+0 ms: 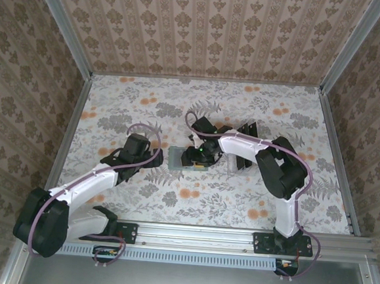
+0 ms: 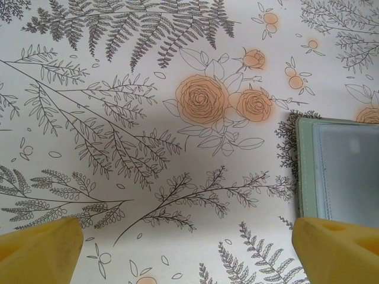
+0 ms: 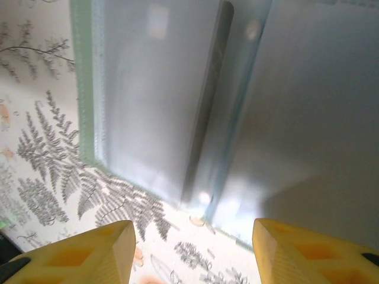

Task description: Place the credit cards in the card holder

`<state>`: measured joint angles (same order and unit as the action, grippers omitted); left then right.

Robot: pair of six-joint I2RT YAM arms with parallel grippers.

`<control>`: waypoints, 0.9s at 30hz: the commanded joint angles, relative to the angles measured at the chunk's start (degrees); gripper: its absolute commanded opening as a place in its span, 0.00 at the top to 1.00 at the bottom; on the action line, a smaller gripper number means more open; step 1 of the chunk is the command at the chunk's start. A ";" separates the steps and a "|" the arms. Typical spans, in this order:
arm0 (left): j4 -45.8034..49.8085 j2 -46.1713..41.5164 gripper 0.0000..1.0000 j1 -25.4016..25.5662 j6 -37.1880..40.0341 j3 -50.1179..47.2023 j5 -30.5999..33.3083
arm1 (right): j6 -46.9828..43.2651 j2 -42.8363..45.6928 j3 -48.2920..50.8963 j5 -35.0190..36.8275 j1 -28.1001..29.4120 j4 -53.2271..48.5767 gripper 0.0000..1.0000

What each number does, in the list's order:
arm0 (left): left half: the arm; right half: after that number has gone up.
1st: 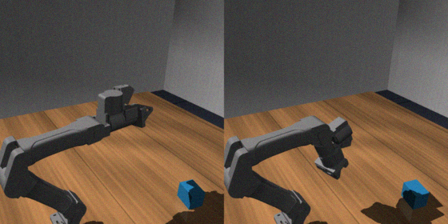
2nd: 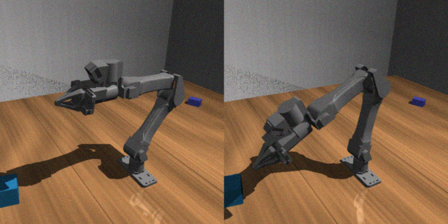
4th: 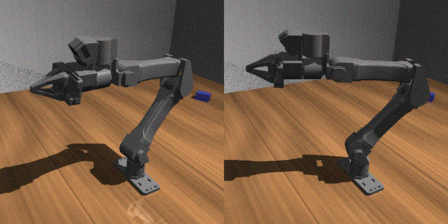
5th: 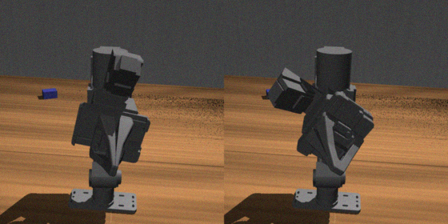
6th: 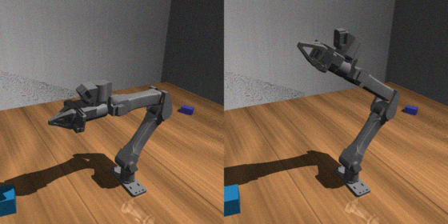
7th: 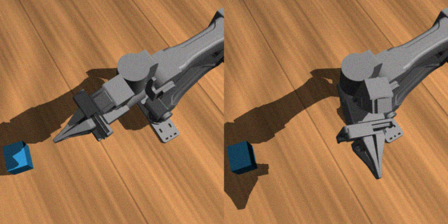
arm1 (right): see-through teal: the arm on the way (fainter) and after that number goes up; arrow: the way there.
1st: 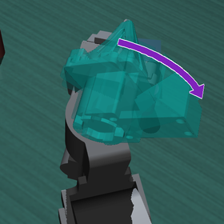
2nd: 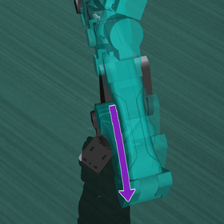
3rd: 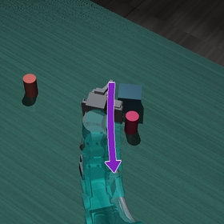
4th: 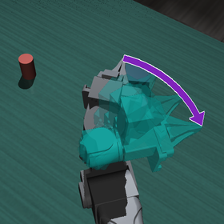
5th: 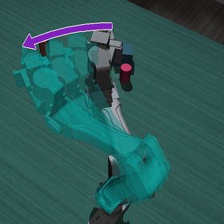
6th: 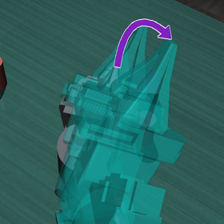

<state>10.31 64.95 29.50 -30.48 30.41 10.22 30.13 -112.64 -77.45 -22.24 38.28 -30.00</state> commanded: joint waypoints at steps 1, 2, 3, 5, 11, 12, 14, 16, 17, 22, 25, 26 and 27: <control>-0.06 -0.18 0.00 -0.05 -1.07 1.60 -1.13 | -0.21 7.50 -4.25 2.65 -0.78 -3.93 0.43; -0.24 -0.03 0.00 -0.05 -1.16 1.66 -1.40 | 0.03 8.82 -5.02 5.10 -1.28 -5.24 0.43; -0.44 0.20 0.00 -0.05 -1.14 1.57 -1.72 | 0.15 9.92 -5.71 7.81 -1.86 -6.87 0.43; -0.68 0.65 0.00 0.10 -1.34 1.50 -2.13 | 0.12 11.63 -6.36 12.50 -3.23 -9.50 0.43; -1.38 2.31 0.00 0.47 -1.41 2.13 -3.17 | -2.52 12.07 -8.74 26.47 -8.20 -17.50 0.44; -1.39 2.75 0.00 0.52 -1.38 2.34 -3.31 | -3.37 11.10 -9.74 29.10 -8.68 -18.84 0.44; -1.18 3.80 0.00 0.56 -1.25 3.08 -3.71 | -4.71 8.87 -11.98 32.84 -9.21 -21.16 0.45; -0.99 4.93 0.00 0.65 -1.09 3.74 -4.07 | -5.72 6.17 -14.43 35.90 -9.57 -22.99 0.46; -0.86 5.52 0.00 0.76 -1.07 4.07 -4.35 | -6.34 4.51 -16.08 37.04 -9.71 -23.96 0.47; -0.81 7.62 0.00 0.99 -1.03 5.27 -4.90 | -8.11 -2.38 -22.80 41.81 -9.78 -27.96 0.53; -1.08 7.99 0.00 1.09 -1.00 5.36 -4.88 | -8.77 -5.53 -25.22 43.66 -9.98 -29.56 0.58; -1.15 8.00 0.00 1.09 -1.03 5.36 -4.89 | -8.91 -6.33 -25.72 44.31 -9.94 -29.99 0.58; -1.24 8.04 0.00 1.09 -1.00 5.36 -4.80 | -8.97 -6.92 -26.02 44.59 -10.05 -30.12 0.59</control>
<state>9.63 72.71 30.35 -30.89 34.06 5.89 22.74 -117.75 -100.97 17.54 28.36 -55.13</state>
